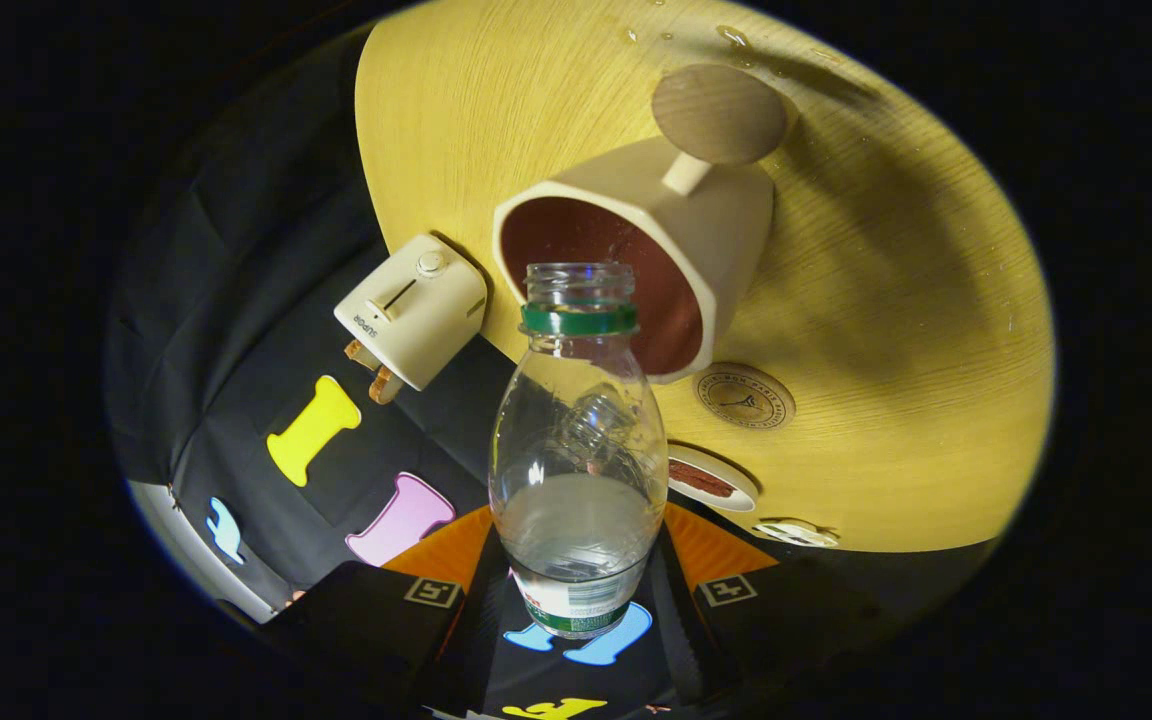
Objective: Take the bottle from table, then pour the juice into the cup, finally place the bottle on the coaster
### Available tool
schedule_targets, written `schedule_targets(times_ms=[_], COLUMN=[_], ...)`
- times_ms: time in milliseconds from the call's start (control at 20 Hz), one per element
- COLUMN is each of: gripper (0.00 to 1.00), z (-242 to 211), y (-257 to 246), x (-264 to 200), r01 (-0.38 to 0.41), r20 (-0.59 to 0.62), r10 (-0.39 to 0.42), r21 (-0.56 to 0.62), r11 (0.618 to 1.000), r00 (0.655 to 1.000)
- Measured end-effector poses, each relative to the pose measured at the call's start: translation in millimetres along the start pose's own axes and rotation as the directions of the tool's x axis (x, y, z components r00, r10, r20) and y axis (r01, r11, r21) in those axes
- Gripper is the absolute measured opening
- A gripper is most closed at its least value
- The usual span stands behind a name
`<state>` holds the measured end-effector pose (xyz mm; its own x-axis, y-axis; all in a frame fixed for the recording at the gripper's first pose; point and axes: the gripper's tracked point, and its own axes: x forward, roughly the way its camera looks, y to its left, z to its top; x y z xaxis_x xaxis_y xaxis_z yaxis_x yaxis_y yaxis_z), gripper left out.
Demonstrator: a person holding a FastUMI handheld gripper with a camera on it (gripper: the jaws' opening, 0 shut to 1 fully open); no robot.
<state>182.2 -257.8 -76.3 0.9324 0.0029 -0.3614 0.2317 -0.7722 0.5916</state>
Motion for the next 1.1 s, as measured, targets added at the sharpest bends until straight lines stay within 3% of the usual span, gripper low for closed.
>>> schedule_targets(times_ms=[700,950,1100], gripper=[0.71,0.71,0.71], z=[1.2,-4.5,-11.2], y=[-1.0,-7.5,-15.9], x=[0.7,0.9,-1.0], r01=[-0.007,-0.006,0.001], r20=[0.008,0.010,0.014], r10=[0.007,0.006,0.001], r21=[0.030,-0.022,-0.118], r11=[1.000,1.000,0.993], r00=[1.000,1.000,1.000])
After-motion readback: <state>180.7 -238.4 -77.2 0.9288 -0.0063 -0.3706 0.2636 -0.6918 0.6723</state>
